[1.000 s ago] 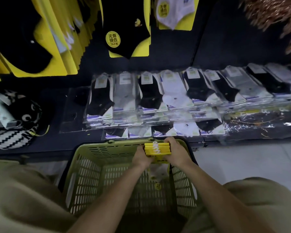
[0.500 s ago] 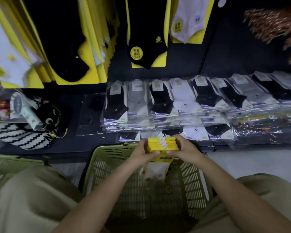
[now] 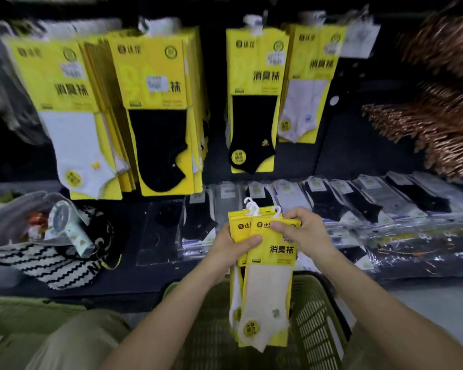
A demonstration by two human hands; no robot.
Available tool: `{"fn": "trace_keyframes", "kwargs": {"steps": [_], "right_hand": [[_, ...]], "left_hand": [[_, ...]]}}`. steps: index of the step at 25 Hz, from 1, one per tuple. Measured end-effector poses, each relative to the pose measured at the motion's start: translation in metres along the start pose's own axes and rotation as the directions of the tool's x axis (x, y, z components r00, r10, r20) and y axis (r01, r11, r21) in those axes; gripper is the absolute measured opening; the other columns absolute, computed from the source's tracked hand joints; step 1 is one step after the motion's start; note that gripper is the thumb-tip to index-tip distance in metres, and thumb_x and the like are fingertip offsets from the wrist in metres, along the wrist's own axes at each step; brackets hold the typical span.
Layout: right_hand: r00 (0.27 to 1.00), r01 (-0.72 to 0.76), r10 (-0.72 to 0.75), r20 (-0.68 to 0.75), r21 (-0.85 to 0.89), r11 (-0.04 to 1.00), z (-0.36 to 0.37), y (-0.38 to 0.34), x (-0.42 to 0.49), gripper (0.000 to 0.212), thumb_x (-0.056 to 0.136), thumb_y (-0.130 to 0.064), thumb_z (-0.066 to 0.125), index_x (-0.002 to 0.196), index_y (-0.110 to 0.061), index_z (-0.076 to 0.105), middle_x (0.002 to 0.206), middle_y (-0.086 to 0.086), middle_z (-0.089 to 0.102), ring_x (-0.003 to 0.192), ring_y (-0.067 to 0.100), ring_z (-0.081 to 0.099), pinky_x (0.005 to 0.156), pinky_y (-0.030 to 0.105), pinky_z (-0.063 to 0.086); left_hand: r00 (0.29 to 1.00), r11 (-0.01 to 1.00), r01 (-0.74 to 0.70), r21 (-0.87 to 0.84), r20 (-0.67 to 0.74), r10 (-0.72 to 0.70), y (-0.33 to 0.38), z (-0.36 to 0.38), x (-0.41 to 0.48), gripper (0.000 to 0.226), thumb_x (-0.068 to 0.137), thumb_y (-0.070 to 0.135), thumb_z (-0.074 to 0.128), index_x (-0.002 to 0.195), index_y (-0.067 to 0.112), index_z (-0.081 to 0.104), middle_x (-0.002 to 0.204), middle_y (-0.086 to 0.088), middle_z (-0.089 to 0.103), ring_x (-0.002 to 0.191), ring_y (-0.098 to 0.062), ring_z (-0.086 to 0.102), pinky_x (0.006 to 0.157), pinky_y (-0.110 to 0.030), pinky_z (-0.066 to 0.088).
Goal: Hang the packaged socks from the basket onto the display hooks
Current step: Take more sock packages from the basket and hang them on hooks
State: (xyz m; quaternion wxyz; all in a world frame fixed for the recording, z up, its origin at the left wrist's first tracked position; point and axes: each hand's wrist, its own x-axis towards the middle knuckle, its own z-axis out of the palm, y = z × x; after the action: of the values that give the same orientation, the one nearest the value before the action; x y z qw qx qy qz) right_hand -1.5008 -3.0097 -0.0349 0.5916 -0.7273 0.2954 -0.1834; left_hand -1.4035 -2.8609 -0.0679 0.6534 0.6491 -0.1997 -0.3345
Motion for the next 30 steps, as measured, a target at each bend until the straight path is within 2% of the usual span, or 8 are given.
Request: {"fn": "trace_keyframes", "kwargs": {"steps": [2, 6, 11, 16, 20, 22, 26, 30], "right_hand": [[0.999, 0.045, -0.045, 0.001, -0.004, 0.999, -0.005, -0.024, 0.006, 0.027, 0.071, -0.02, 0.08, 0.075, -0.018, 0.053, 0.085, 0.003, 0.062, 0.061, 0.01, 0.06, 0.052, 0.021, 0.052], [0.969, 0.246, -0.245, 0.033, -0.038, 0.969, -0.01, -0.072, 0.017, 0.017, 0.078, -0.02, 0.074, 0.079, -0.02, 0.057, 0.087, -0.001, 0.063, 0.073, 0.006, 0.06, 0.063, 0.022, 0.052], [0.895, 0.445, -0.429, 0.122, -0.183, 0.876, -0.028, -0.145, 0.03, 0.023, 0.089, -0.008, 0.059, 0.071, -0.023, 0.06, 0.067, -0.008, 0.059, 0.056, -0.006, 0.053, 0.058, 0.01, 0.041], [0.822, 0.568, -0.562, 0.094, -0.212, 0.795, -0.046, -0.232, 0.048, 0.018, 0.088, -0.011, 0.061, 0.072, -0.019, 0.062, 0.071, 0.001, 0.064, 0.071, 0.014, 0.058, 0.073, 0.029, 0.05], [0.794, 0.603, -0.607, 0.036, -0.175, 0.778, -0.048, -0.277, 0.063, 0.008, 0.086, -0.005, 0.062, 0.078, -0.004, 0.064, 0.065, 0.002, 0.061, 0.064, 0.015, 0.055, 0.07, 0.029, 0.048], [0.794, 0.599, -0.608, 0.004, -0.177, 0.781, -0.045, -0.287, 0.07, 0.01, 0.086, -0.006, 0.063, 0.075, -0.007, 0.064, 0.066, 0.003, 0.061, 0.068, 0.018, 0.055, 0.072, 0.034, 0.048], [0.801, 0.581, -0.598, -0.004, -0.238, 0.779, -0.04, -0.3, 0.081, 0.015, 0.084, -0.011, 0.064, 0.069, -0.014, 0.065, 0.065, -0.001, 0.063, 0.071, 0.015, 0.056, 0.073, 0.034, 0.048], [0.81, 0.566, -0.585, 0.03, -0.299, 0.768, -0.036, -0.303, 0.086, 0.016, 0.084, -0.013, 0.063, 0.069, -0.016, 0.063, 0.069, -0.002, 0.064, 0.071, 0.013, 0.056, 0.072, 0.031, 0.047]], "left_hand": [[0.998, 0.998, -0.058, 0.014, -0.015, 0.058, 0.022, -0.002, 0.003, 0.031, 0.076, 0.017, 0.074, 0.101, 0.025, 0.057, 0.088, 0.008, 0.074, 0.082, -0.01, 0.071, 0.066, -0.026, 0.057], [0.982, 0.986, -0.168, 0.017, -0.089, 0.169, 0.065, -0.004, 0.009, 0.047, 0.073, 0.023, 0.076, 0.114, 0.014, 0.055, 0.105, -0.006, 0.071, 0.092, -0.019, 0.07, 0.078, -0.036, 0.058], [0.947, 0.95, -0.3, 0.086, -0.097, 0.308, 0.116, -0.004, 0.016, 0.043, 0.073, 0.023, 0.076, 0.11, 0.019, 0.054, 0.104, -0.002, 0.07, 0.095, -0.019, 0.068, 0.083, -0.038, 0.056], [0.85, 0.88, -0.46, 0.121, -0.227, 0.476, 0.181, -0.006, 0.021, 0.03, 0.076, 0.04, 0.066, 0.102, 0.029, 0.057, 0.103, 0.007, 0.069, 0.098, -0.012, 0.065, 0.085, -0.034, 0.052], [0.734, 0.812, -0.559, 0.168, -0.357, 0.578, 0.211, -0.017, 0.014, 0.018, 0.079, 0.044, 0.065, 0.093, 0.041, 0.054, 0.09, 0.034, 0.065, 0.088, 0.018, 0.058, 0.073, -0.009, 0.047], [0.68, 0.788, -0.569, 0.233, -0.405, 0.611, 0.212, -0.02, 0.007, 0.018, 0.08, 0.043, 0.065, 0.091, 0.046, 0.05, 0.085, 0.041, 0.061, 0.081, 0.029, 0.05, 0.066, -0.004, 0.043], [0.643, 0.789, -0.562, 0.246, -0.47, 0.605, 0.202, -0.033, 0.0, 0.021, 0.076, 0.045, 0.064, 0.094, 0.042, 0.054, 0.096, 0.022, 0.064, 0.089, 0.012, 0.059, 0.077, -0.02, 0.045], [0.634, 0.787, -0.557, 0.266, -0.477, 0.609, 0.196, -0.048, -0.006, 0.021, 0.075, 0.044, 0.063, 0.094, 0.042, 0.055, 0.093, 0.024, 0.064, 0.083, 0.021, 0.057, 0.071, -0.015, 0.043]]}}
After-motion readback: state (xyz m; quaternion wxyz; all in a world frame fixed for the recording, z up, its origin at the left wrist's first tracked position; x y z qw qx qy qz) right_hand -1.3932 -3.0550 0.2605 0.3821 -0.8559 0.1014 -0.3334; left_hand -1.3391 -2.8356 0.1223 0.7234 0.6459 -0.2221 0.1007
